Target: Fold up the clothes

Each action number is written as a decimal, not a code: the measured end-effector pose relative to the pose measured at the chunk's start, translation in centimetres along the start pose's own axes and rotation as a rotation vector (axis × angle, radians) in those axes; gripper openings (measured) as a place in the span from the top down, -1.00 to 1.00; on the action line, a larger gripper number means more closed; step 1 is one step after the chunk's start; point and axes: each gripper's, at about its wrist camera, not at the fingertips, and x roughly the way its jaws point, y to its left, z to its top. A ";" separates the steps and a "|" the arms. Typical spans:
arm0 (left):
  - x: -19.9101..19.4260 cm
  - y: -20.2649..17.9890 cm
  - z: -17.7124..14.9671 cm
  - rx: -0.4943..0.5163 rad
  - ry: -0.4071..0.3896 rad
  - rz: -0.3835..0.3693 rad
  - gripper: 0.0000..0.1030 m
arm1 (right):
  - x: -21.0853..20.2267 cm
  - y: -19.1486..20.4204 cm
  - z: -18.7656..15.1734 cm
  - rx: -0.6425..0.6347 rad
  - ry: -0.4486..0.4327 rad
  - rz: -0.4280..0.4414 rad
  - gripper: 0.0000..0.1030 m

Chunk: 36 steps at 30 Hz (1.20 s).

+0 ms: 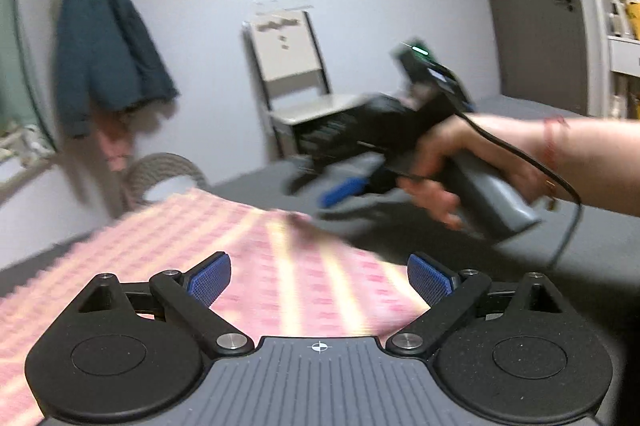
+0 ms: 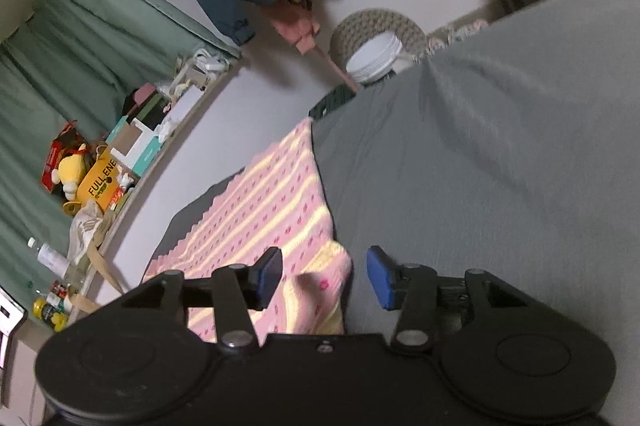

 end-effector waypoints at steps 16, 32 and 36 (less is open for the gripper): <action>0.8 26.9 -0.8 -0.585 0.114 0.592 -0.93 | -0.3 5.3 -2.2 -0.243 -0.020 0.053 -0.28; -0.8 41.8 -10.7 -0.868 0.416 0.495 -0.93 | -2.4 21.8 -17.8 -1.100 0.050 0.207 -0.75; -1.0 43.1 -12.6 -0.945 0.377 0.419 -0.93 | -2.9 26.0 -22.9 -1.213 0.035 0.271 -1.00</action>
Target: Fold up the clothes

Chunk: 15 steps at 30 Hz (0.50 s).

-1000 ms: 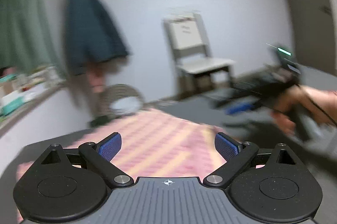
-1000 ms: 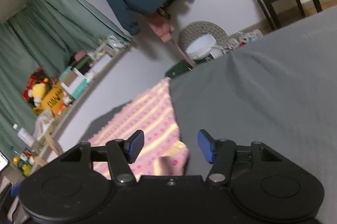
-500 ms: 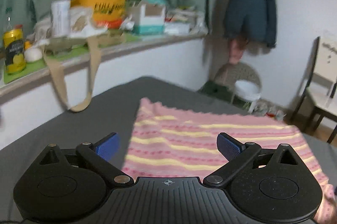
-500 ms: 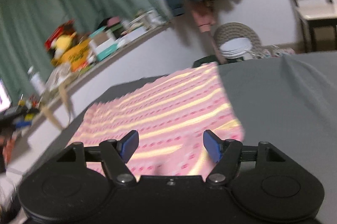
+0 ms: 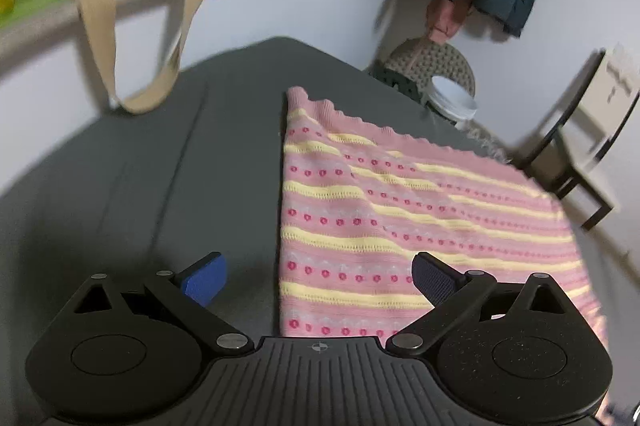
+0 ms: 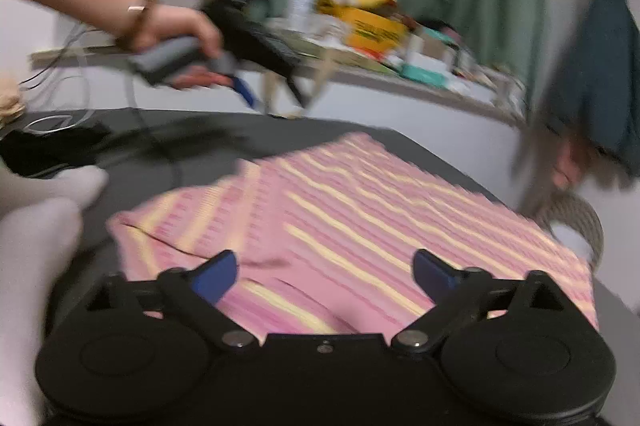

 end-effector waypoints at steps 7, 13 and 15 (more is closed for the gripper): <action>3.4 3.3 -0.8 -0.233 0.044 -0.124 -0.93 | 2.5 7.7 1.7 -0.082 0.028 -0.022 -1.00; 6.2 2.9 -0.9 -0.191 0.154 -0.221 -0.93 | 4.7 10.5 2.4 -0.102 0.099 -0.006 -1.00; 6.9 2.7 -1.0 -0.164 0.172 -0.236 -0.93 | 5.1 11.5 2.8 -0.130 0.108 0.020 -1.00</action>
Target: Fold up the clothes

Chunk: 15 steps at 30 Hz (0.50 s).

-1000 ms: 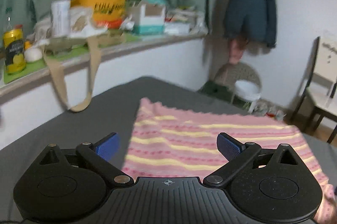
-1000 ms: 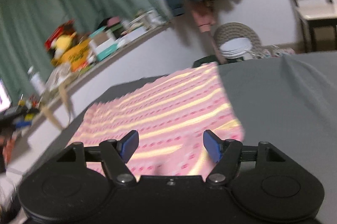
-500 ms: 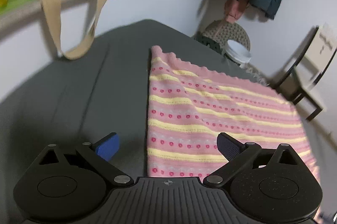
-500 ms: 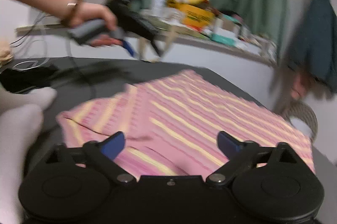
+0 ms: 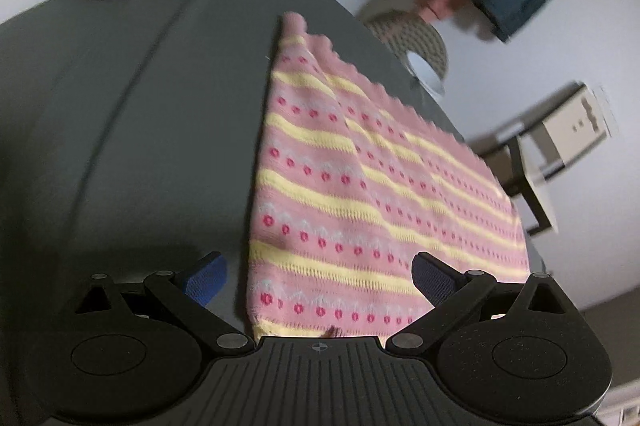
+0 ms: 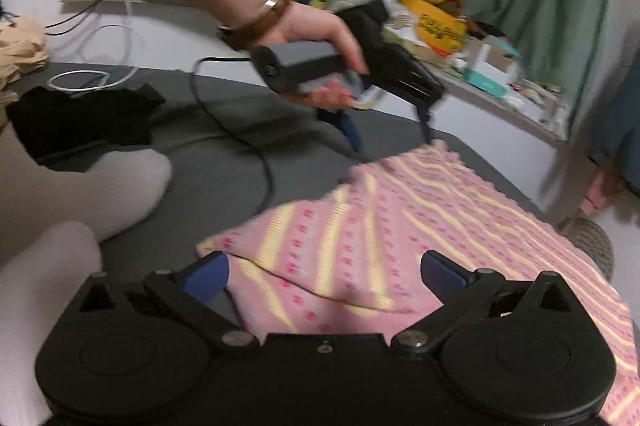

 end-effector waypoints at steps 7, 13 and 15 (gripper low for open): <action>1.4 0.2 -0.6 0.023 0.061 -0.083 -0.92 | 1.4 3.9 1.7 -0.190 0.046 -0.024 -1.00; 1.7 0.2 -0.8 0.035 0.091 -0.108 -0.92 | 2.4 5.6 0.1 -0.572 0.116 -0.053 -0.99; 1.7 0.0 -0.8 0.045 0.094 -0.104 -0.92 | 2.3 6.3 -0.9 -0.708 0.102 -0.075 -0.98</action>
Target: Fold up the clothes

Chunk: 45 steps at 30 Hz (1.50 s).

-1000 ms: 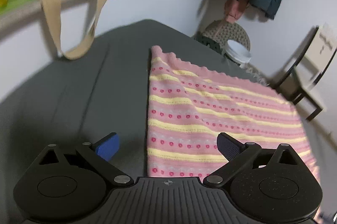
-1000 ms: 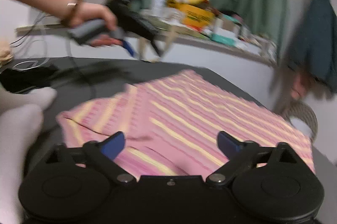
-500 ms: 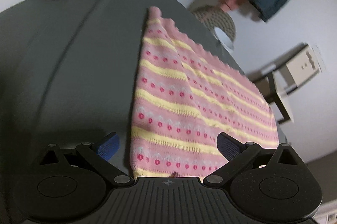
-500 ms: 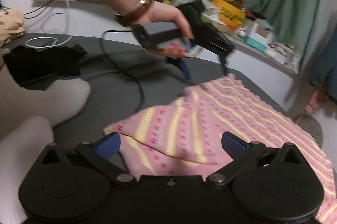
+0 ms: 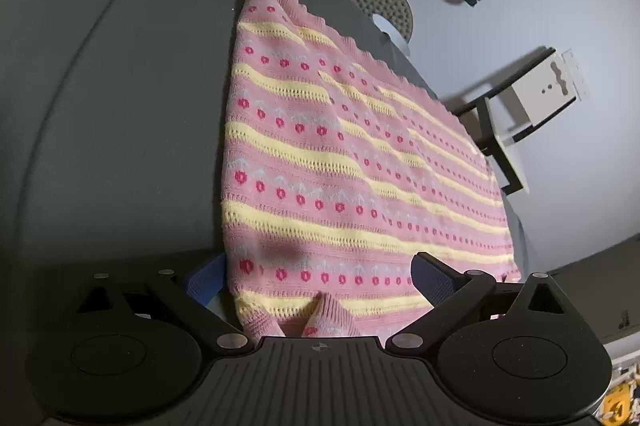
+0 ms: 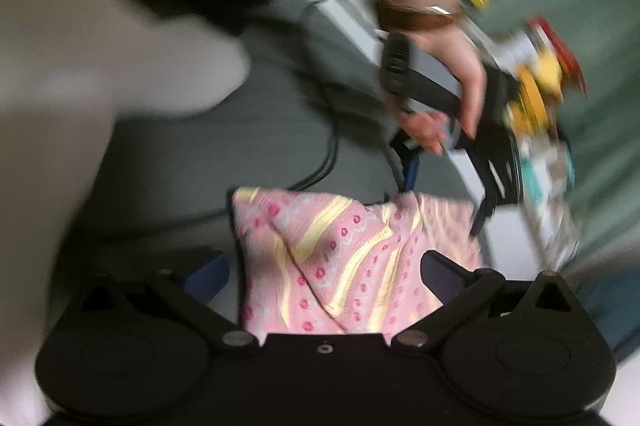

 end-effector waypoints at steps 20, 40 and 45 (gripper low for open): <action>0.5 -1.4 -0.6 0.062 -0.026 0.052 -0.86 | 2.0 3.6 3.4 -0.124 0.009 -0.174 -0.78; -0.1 1.6 -1.9 -0.086 -0.168 0.117 0.86 | 3.9 2.0 3.7 0.148 0.034 -0.108 0.52; -0.7 0.3 -1.4 -0.033 -0.175 0.120 0.87 | 3.0 1.6 2.9 0.161 0.015 -0.157 0.66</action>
